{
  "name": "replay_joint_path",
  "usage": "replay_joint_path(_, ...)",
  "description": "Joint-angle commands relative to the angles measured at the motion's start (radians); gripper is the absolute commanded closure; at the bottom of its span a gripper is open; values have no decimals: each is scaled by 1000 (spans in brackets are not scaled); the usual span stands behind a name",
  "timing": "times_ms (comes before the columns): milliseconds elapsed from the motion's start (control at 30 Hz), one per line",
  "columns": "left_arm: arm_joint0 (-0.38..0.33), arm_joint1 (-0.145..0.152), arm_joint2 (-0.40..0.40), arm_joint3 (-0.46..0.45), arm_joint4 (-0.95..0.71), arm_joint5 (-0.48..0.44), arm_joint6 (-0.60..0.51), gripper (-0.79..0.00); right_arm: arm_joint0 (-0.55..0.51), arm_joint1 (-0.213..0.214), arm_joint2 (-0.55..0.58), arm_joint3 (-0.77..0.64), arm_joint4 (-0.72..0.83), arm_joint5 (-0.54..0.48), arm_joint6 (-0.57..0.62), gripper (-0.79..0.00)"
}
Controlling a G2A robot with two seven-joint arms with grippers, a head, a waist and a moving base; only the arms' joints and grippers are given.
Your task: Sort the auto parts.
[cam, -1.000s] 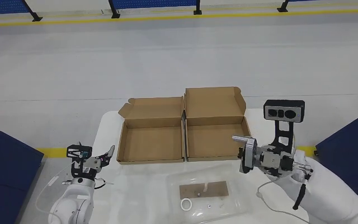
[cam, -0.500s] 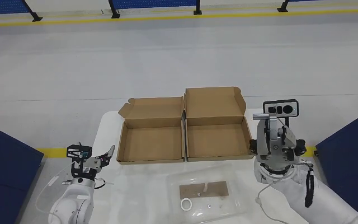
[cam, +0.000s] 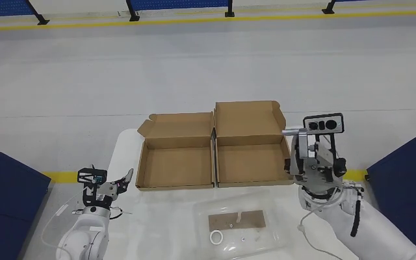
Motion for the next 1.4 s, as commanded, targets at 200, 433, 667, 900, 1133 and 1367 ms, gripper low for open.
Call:
replay_joint_path(200,0,0,0,0,0,0,0,-785,-50,-13,57,-56,-75,47,-46,0)
replay_joint_path(433,0,0,0,0,0,0,0,-785,-91,-44,69,-77,117,28,20,0)
replay_joint_path(667,0,0,0,0,0,0,0,-785,-128,-72,91,-76,210,37,66,0)
replay_joint_path(900,0,0,0,0,0,0,0,-785,-139,-106,99,-94,315,59,99,0)
replay_joint_path(1133,0,0,0,0,0,0,0,-785,-115,-134,106,-61,237,103,96,0)
replay_joint_path(1367,0,0,0,0,0,0,0,-785,-107,-145,134,-60,14,160,22,0)
